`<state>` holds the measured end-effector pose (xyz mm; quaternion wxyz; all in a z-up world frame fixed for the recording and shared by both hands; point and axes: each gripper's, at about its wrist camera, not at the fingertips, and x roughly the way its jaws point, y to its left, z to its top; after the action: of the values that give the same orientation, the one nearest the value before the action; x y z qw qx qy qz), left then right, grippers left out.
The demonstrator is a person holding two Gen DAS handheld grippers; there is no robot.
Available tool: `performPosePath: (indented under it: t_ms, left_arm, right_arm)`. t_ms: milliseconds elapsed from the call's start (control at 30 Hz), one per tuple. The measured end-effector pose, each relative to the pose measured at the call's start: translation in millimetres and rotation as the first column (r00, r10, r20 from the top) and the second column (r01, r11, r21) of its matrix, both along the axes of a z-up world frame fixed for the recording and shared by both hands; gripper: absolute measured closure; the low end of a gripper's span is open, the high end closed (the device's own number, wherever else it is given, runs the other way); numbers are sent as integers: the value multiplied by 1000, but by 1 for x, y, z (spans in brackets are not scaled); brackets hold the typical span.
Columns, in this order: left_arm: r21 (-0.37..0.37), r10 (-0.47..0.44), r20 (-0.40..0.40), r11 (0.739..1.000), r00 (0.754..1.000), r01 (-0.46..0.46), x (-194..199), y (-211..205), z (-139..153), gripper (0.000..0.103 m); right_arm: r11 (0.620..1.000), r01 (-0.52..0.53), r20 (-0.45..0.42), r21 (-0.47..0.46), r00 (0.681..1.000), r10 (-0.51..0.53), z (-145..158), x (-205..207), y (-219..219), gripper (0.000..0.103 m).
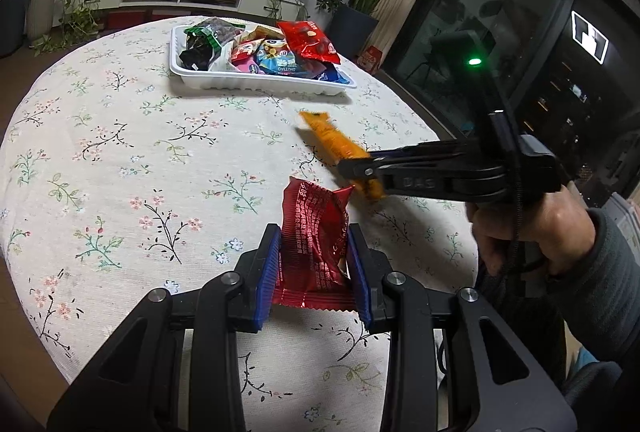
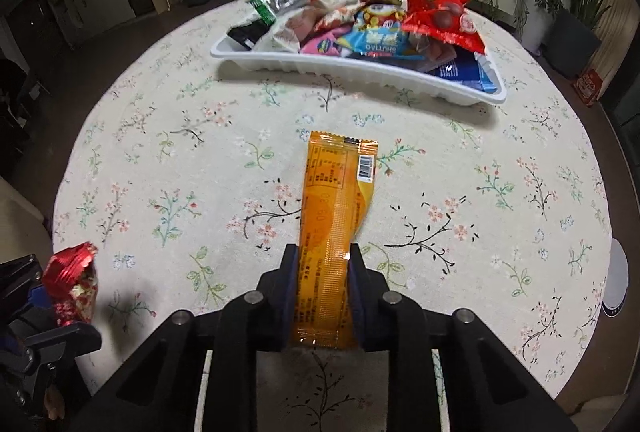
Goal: Organize snacks
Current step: 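Carry the dark red packet and orange bar into the tray and release both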
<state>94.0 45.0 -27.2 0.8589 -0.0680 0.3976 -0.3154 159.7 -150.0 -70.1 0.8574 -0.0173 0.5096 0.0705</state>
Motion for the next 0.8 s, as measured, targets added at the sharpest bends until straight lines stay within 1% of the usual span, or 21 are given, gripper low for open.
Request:
performPosePath:
  t_ms: [200,333,467,567,667,733,800]
  left_arm:
    - [-12,7,-1,1000,1000,-7,1,1,2,73]
    - [-31,19,-7,999,1000,-19,1,5,6,73]
    - [-15,54,-8,998,999,-54,13,8,17,73]
    - [-1,80,35,997,996,-80,31,9,40,73]
    - [20,87,100,996,991,-90,57,1,73,73]
    - [37,94,137,994,986,-100,84,-9,96,73]
    - [33,102,153,994,983,-108,108,-16,111,73]
  right_arm:
    - [999,15,70,42,997,-17,22,-16,-16,78]
    - [998,26,105,65,994,-33,38,-17,-30,78]
    - [996,31,139,87,989,-43,53,-17,-40,78]
    - [994,27,165,108,985,-45,66,-16,-46,78]
    - [994,19,205,106,978,-41,83,-11,-48,78]
    - [994,14,229,107,973,-39,97,-3,-51,78]
    - [994,11,249,108,968,-38,110,10,-53,78]
